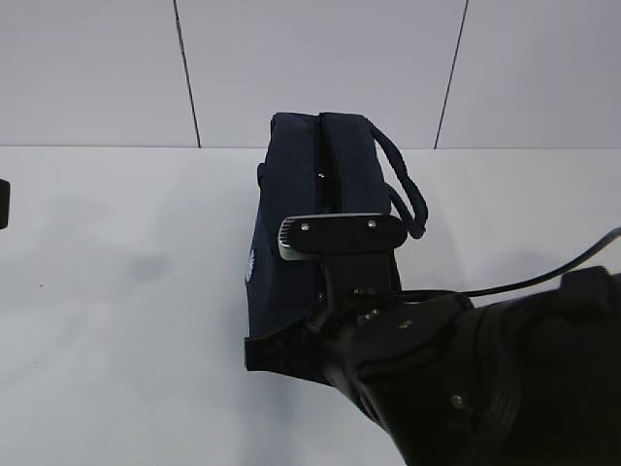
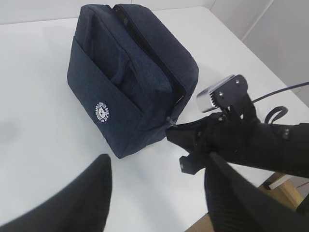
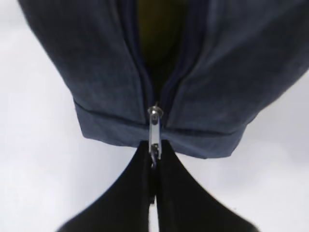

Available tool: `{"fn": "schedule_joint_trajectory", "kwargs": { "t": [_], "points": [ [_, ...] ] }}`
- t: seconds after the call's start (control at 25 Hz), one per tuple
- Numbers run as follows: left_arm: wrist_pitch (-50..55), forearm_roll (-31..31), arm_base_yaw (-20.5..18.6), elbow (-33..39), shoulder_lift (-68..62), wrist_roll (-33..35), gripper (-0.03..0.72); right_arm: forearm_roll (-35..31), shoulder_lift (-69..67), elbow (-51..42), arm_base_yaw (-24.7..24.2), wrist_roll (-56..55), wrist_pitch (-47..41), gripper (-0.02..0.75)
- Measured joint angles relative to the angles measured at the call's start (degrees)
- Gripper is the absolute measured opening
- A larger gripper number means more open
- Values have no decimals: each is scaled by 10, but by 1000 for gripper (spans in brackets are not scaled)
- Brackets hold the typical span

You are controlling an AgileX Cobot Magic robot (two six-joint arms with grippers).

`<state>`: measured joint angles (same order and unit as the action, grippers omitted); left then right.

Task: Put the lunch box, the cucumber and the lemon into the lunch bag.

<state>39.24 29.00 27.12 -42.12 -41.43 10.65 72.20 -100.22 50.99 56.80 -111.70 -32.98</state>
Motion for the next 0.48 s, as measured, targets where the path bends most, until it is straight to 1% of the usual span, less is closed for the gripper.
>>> {"fn": "schedule_joint_trajectory", "kwargs": {
  "t": [0.2,0.48],
  "points": [
    [-1,0,0,0,0,0,428,-5,24,0,0,33,-8,20],
    [-3,0,0,0,0,0,428,-8,48,0,0,49,-12,20]
  ]
}}
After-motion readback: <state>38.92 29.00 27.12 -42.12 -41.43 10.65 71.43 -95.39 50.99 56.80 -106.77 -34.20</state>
